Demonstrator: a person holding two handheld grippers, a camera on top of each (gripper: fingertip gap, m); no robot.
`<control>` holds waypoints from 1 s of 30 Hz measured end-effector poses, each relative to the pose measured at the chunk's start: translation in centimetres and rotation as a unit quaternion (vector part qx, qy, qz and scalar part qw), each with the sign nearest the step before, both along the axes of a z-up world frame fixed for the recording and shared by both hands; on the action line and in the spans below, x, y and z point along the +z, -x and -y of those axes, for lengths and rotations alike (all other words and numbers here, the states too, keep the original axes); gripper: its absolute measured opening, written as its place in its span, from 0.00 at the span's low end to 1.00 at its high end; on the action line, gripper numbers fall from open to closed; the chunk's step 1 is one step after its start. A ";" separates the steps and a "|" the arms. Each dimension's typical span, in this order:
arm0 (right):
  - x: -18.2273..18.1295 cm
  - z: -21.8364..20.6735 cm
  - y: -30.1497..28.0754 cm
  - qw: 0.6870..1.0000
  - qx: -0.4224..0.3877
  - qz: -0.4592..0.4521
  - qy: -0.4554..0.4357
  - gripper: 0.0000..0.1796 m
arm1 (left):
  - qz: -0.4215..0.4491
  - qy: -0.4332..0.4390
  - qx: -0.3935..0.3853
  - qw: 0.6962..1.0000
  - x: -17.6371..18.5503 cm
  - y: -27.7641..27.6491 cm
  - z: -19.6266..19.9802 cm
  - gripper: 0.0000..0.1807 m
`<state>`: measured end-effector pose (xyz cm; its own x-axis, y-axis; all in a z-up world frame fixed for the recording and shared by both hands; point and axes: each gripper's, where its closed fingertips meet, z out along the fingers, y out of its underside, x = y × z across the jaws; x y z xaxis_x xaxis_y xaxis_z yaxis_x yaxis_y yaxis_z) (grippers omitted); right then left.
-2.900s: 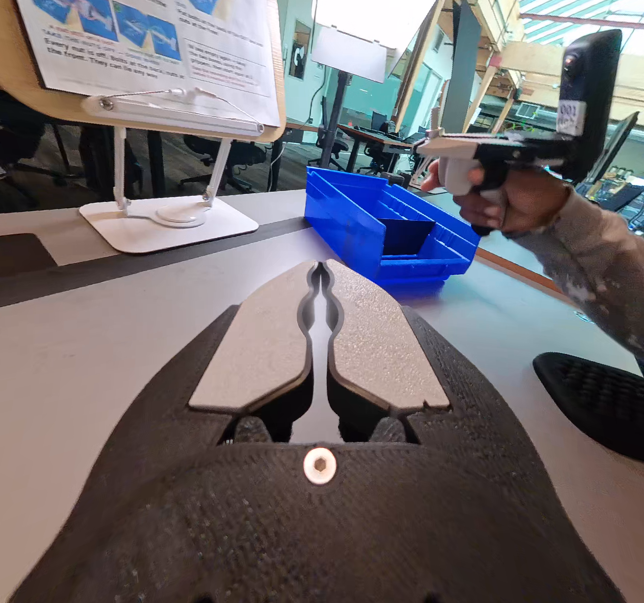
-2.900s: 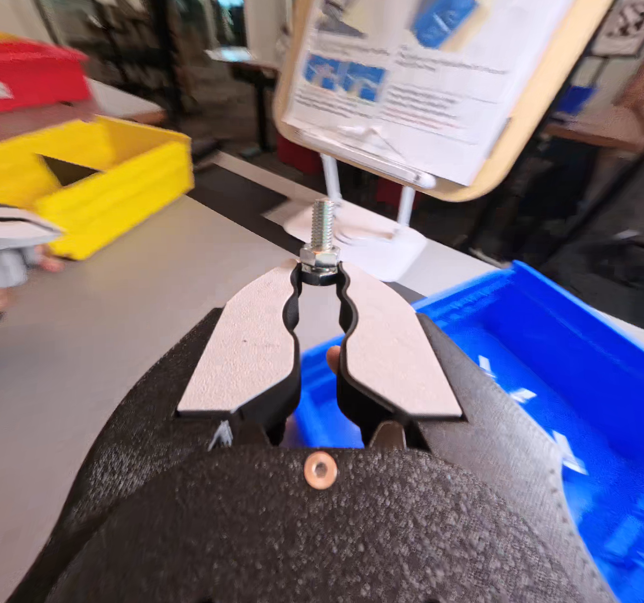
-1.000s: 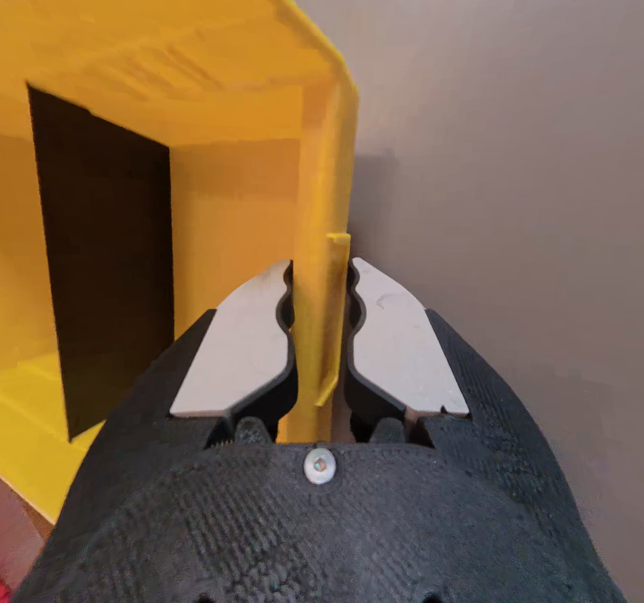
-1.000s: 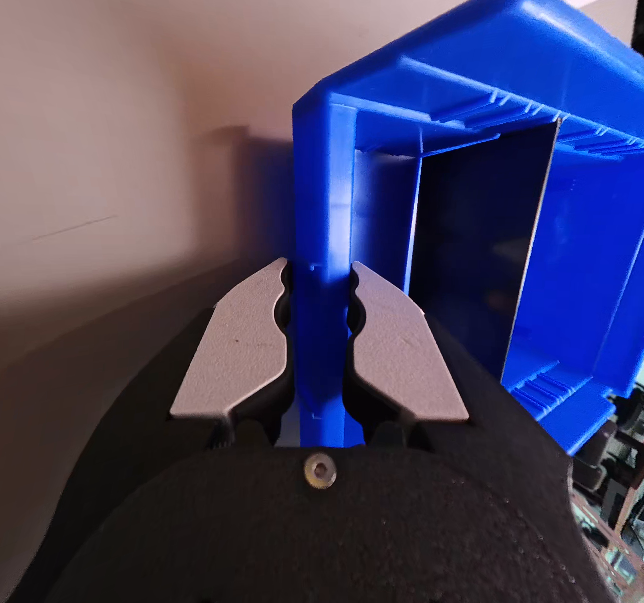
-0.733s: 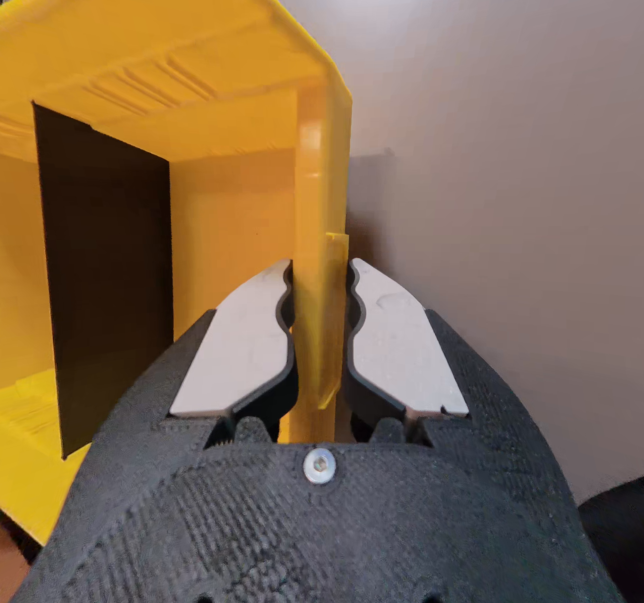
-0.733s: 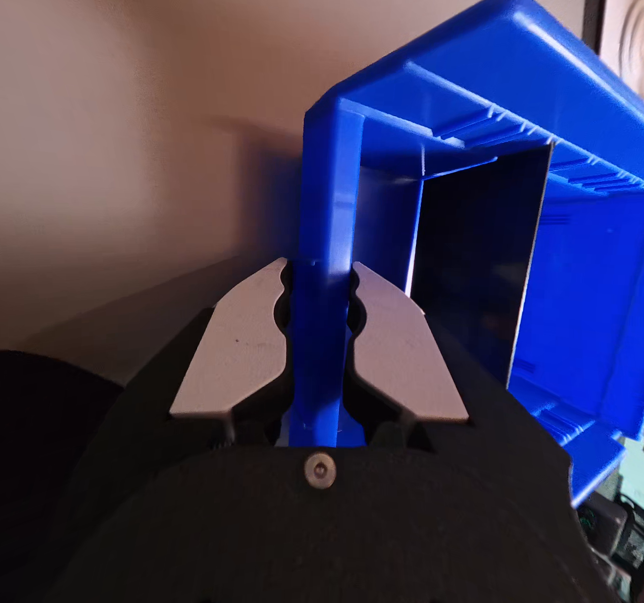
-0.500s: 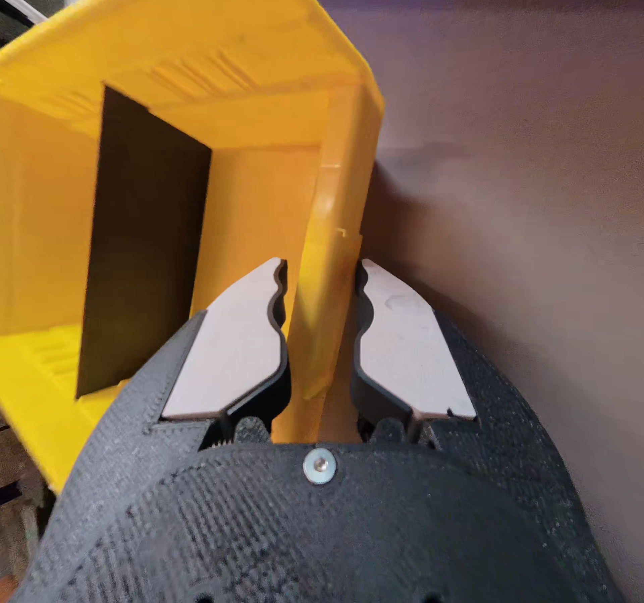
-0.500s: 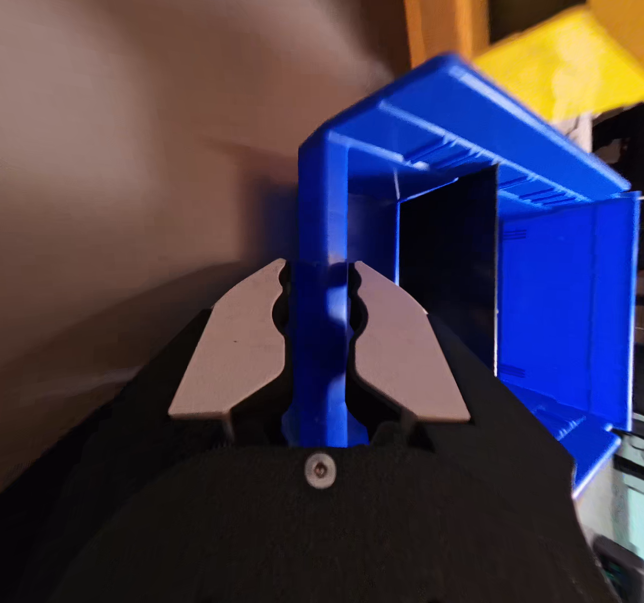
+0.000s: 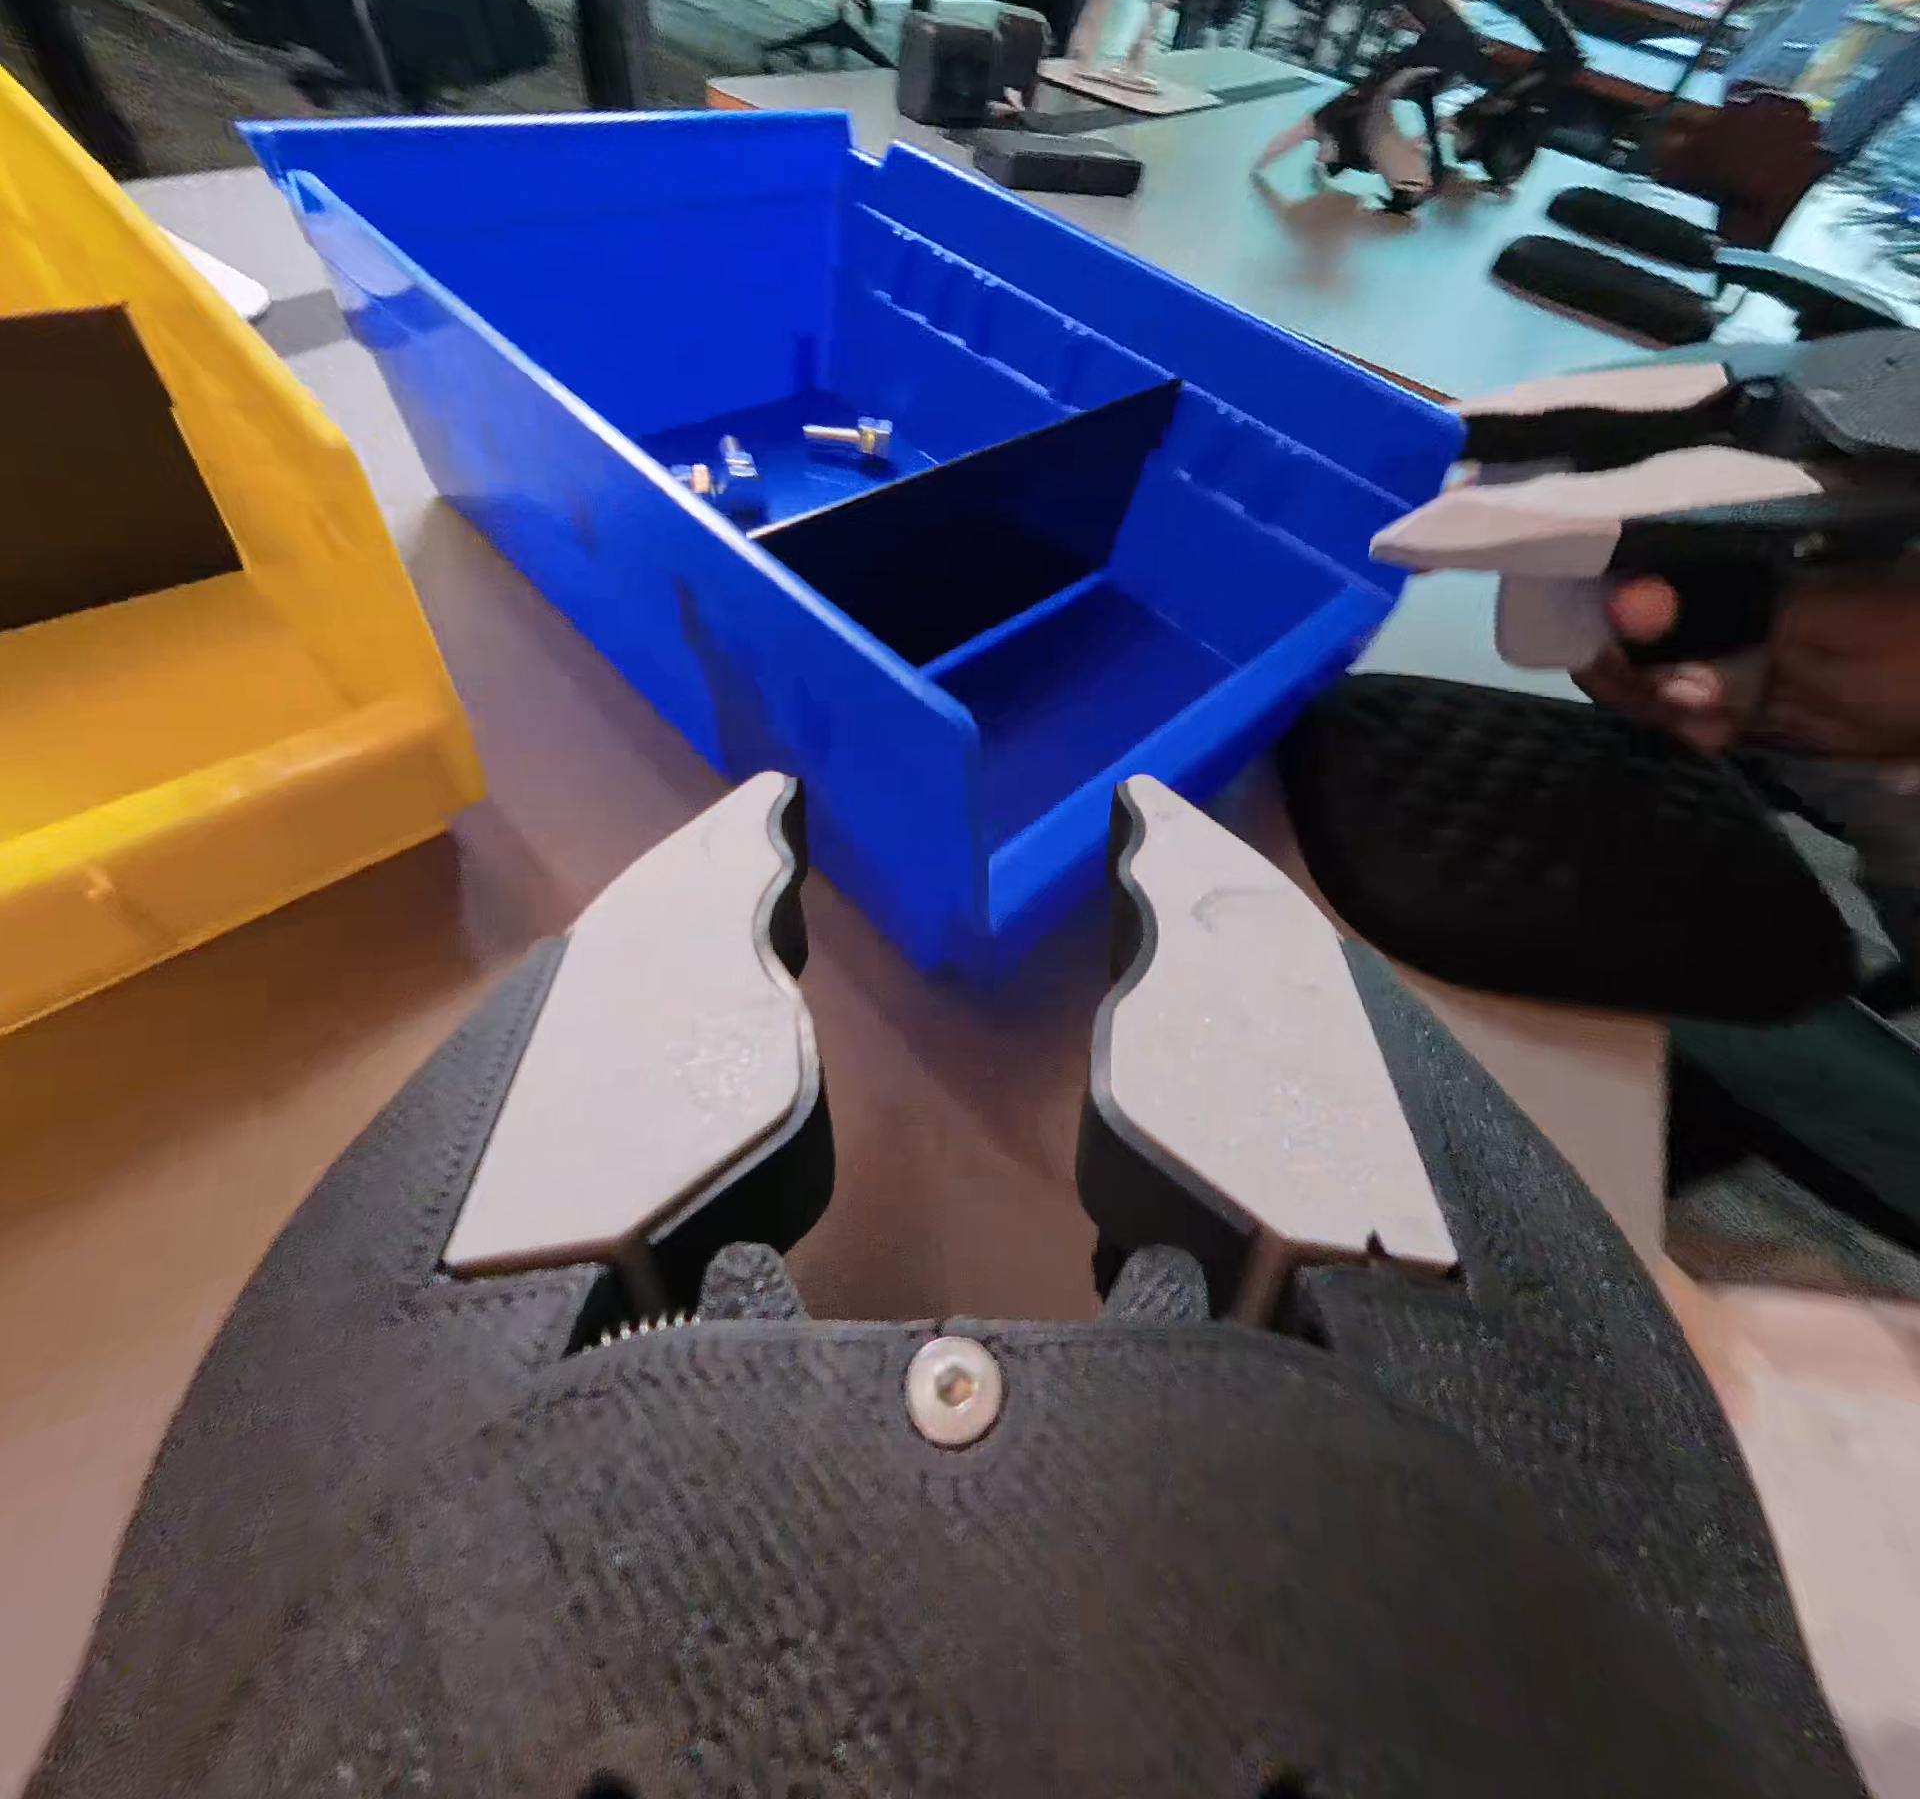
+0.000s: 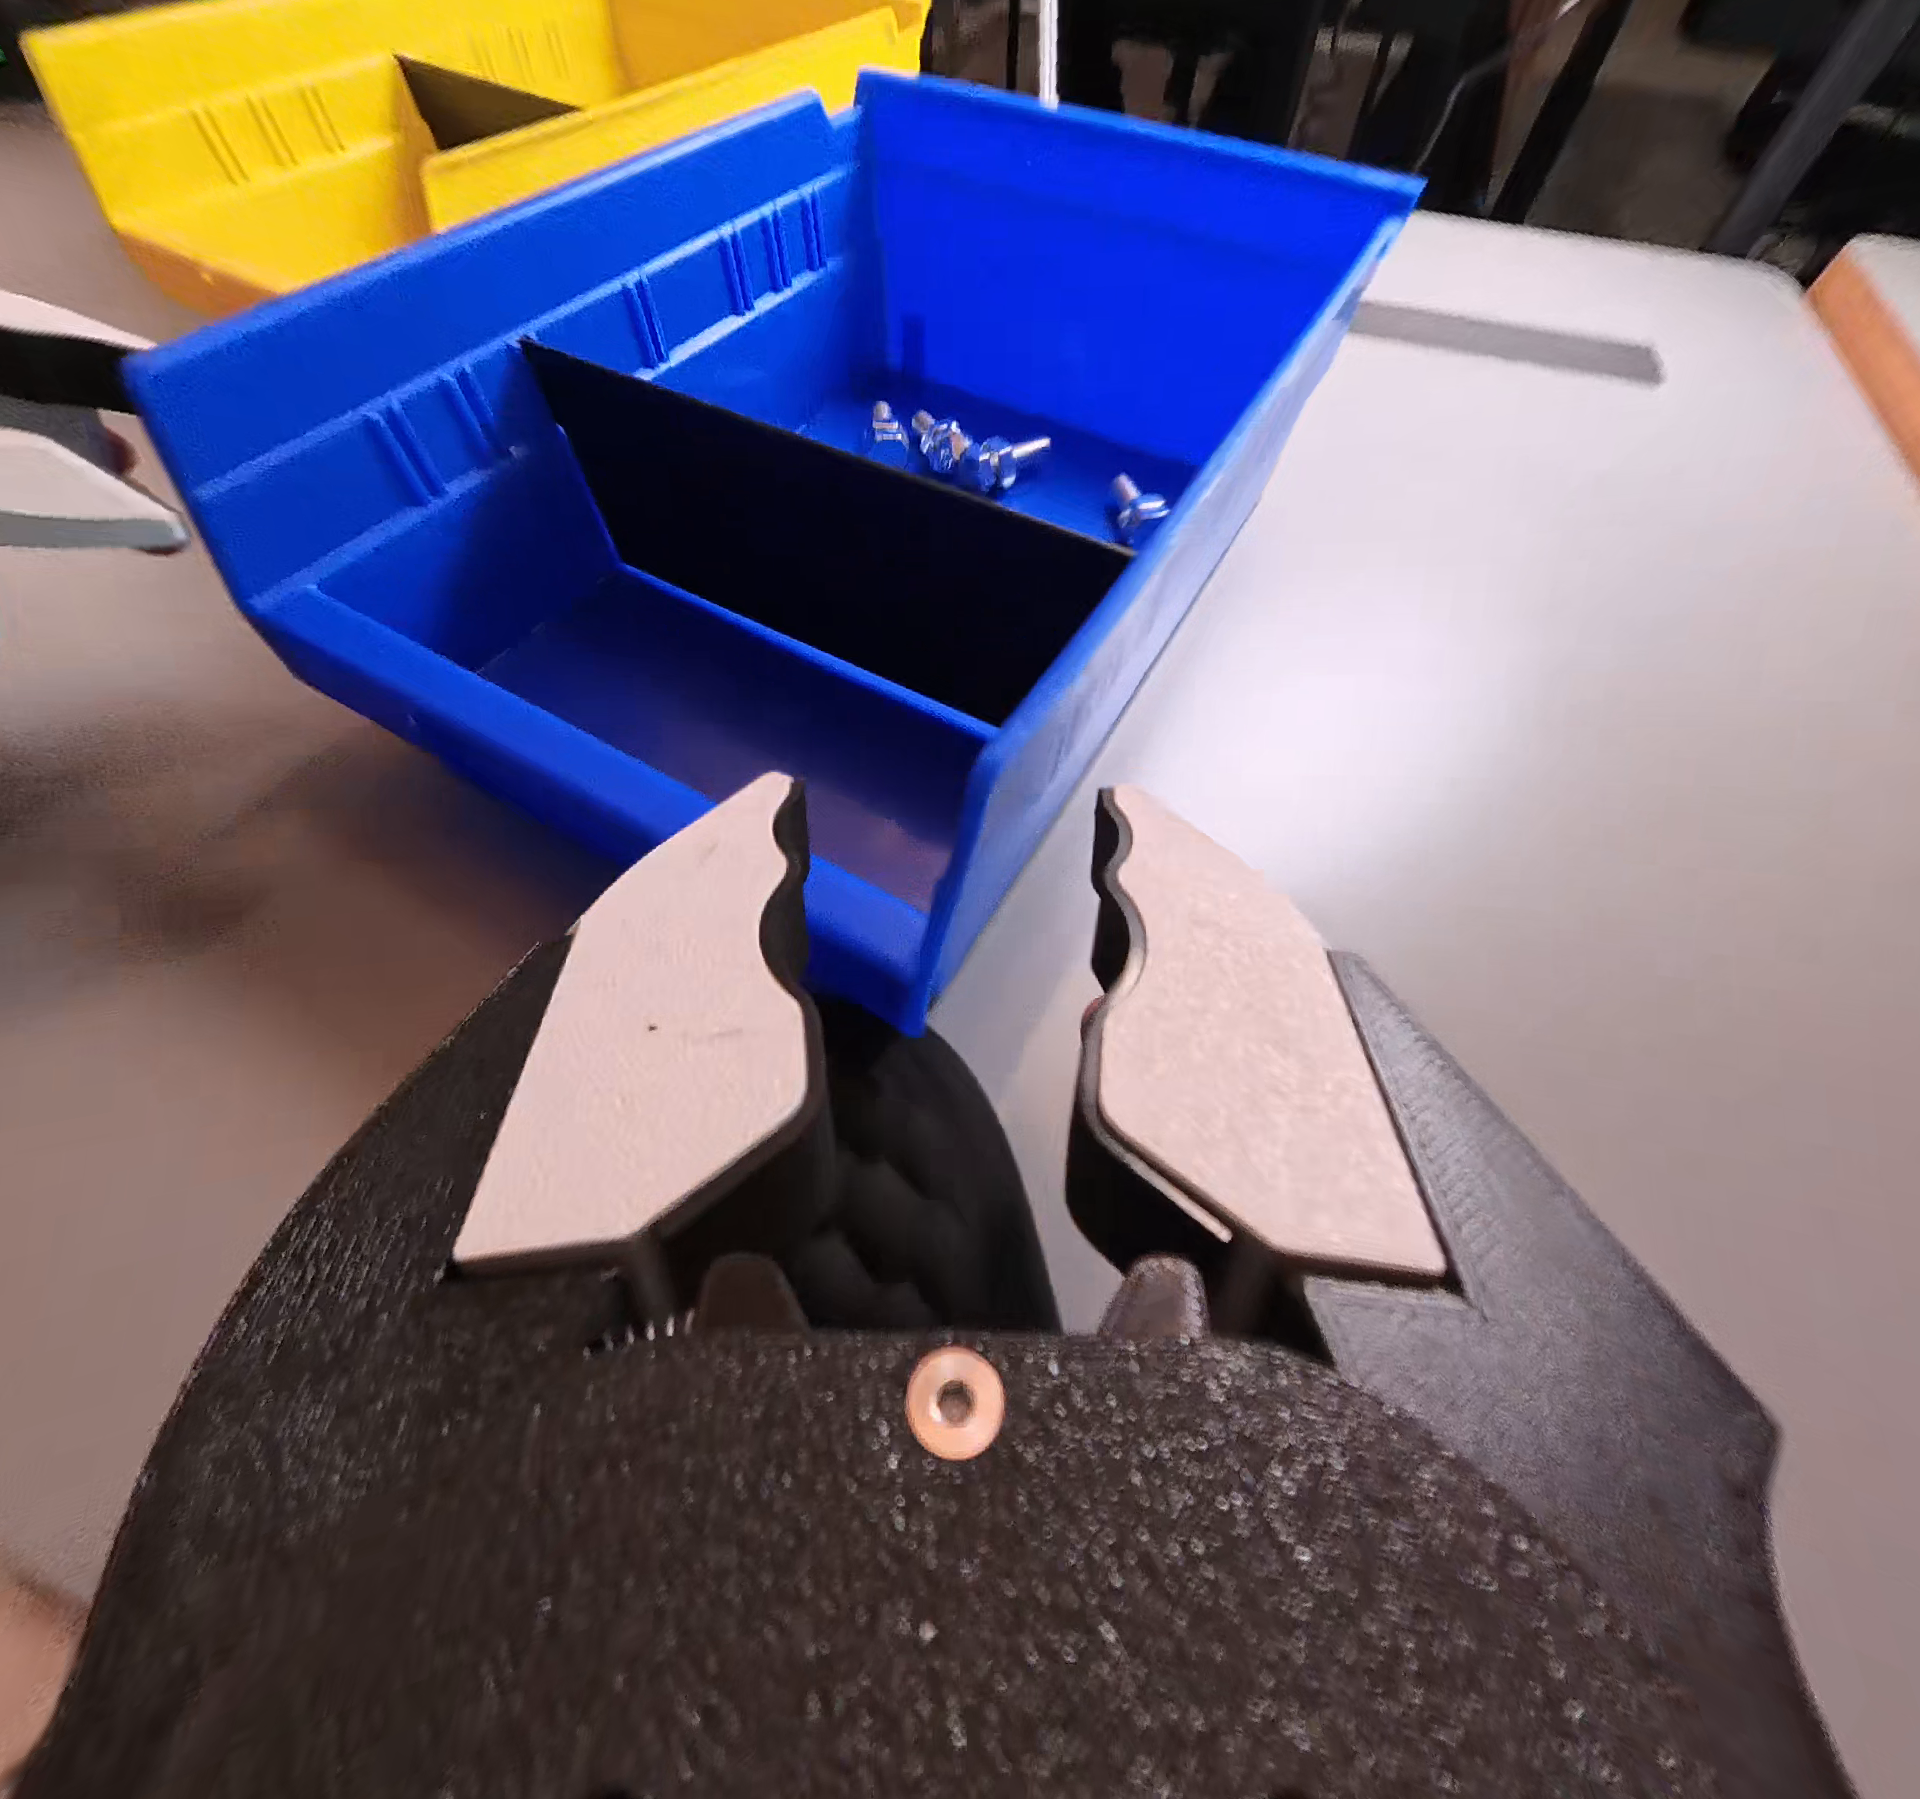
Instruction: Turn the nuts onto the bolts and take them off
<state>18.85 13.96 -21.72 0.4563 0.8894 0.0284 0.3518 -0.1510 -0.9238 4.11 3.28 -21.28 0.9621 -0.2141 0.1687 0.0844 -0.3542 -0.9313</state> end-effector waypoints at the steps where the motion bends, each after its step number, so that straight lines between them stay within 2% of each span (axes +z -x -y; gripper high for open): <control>1: -0.6 -0.3 0.8 1.000 -0.006 0.005 0.010 0.28 | 0.002 0.000 0.016 1.000 -0.4 -0.4 -1.0 0.30; 5: -1.5 -2.2 1.6 0.998 -0.055 0.036 -0.003 0.14 | -0.022 -0.008 0.098 0.995 -1.5 0.8 -3.1 0.16; 7: -1.2 -2.6 1.5 0.997 -0.068 0.028 -0.014 0.10 | -0.026 -0.010 0.110 0.994 -1.4 1.0 -3.2 0.15; 12: 1.0 -2.5 0.8 0.994 -0.103 -0.007 -0.046 0.06 | -0.072 -0.028 0.106 0.991 0.0 0.8 -3.1 0.13; 17: 6.5 -0.2 -0.1 0.989 -0.102 -0.036 -0.102 0.07 | -0.060 -0.082 0.103 0.989 4.9 0.4 -1.6 0.12; 20: 11.1 2.1 0.9 0.988 -0.069 -0.061 -0.126 0.08 | -0.058 -0.117 0.119 0.984 9.3 1.5 0.6 0.11; 24: 15.9 6.0 5.4 0.985 -0.002 -0.101 -0.140 0.07 | -0.065 -0.141 0.175 0.972 14.4 5.8 5.1 0.09; 30: 17.6 12.7 15.8 0.977 0.121 -0.138 -0.110 0.08 | -0.065 -0.171 0.280 0.942 18.2 13.7 15.1 0.08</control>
<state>3.03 1.23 -4.07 0.2506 0.9585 0.1358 0.0850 0.1179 -0.9894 -9.57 -11.79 -3.09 0.9480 0.3134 0.0556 0.0473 0.0342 -0.9983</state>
